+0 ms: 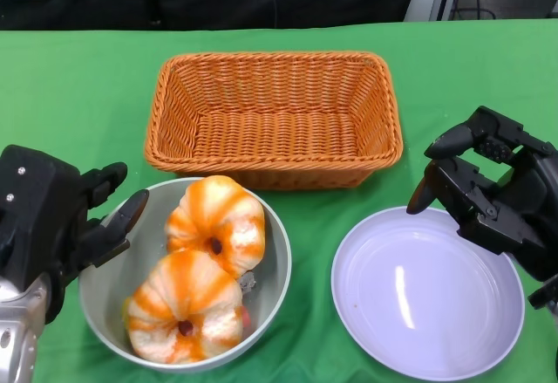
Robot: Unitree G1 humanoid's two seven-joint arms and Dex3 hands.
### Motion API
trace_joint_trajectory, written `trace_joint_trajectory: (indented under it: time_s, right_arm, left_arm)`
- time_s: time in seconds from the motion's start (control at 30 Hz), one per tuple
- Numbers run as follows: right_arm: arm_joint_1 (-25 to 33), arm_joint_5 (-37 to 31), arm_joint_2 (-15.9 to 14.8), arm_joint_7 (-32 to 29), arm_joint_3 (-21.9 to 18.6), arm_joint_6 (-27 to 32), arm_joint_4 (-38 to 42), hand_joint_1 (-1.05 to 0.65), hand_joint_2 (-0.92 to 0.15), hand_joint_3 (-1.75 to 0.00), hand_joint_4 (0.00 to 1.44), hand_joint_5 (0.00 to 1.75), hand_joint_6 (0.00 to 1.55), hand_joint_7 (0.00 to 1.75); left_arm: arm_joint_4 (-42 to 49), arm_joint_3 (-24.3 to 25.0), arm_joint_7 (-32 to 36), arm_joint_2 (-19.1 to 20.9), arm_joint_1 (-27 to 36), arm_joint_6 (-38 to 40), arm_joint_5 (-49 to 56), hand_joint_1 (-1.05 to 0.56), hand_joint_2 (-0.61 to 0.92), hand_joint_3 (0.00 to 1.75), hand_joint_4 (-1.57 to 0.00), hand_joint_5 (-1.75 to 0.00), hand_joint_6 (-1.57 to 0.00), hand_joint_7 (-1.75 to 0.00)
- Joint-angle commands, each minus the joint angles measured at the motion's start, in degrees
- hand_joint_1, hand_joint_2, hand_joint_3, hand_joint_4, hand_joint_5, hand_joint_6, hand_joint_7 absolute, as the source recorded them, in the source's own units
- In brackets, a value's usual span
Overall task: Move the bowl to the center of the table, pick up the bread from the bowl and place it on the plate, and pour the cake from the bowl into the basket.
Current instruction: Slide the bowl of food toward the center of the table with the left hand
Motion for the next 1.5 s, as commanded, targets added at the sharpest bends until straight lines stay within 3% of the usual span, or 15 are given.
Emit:
trace_joint_trajectory:
  time_s: [0.03,0.6,1.5]
  right_arm:
    - [-0.3,0.0,-0.2,-0.3,-0.5,-0.6,-0.3,-0.1,-0.77,-0.61,0.64,1.51,0.68,1.12]
    - [-0.4,-0.1,0.1,0.2,-0.4,-1.9,0.6,-0.11,-0.77,-0.61,0.64,1.5,0.68,1.12]
    - [-0.5,-0.4,0.2,0.8,-0.3,-3.1,1.6,-0.1,-0.76,-0.65,0.63,1.5,0.67,1.12]
  left_arm:
    - [-1.8,-0.4,0.2,-0.3,1.1,1.6,-0.3,-0.84,0.92,0.59,-0.17,-0.02,-0.12,-0.01]
    - [-6.3,-1.7,-1.4,-1.7,2.3,4.8,-2.4,-0.81,0.92,0.58,-0.15,-0.01,-0.11,-0.01]
    - [-11.5,-2.0,-4.3,-2.5,4.9,3.9,-7.6,-0.8,0.92,0.53,-0.18,-0.02,-0.12,-0.01]
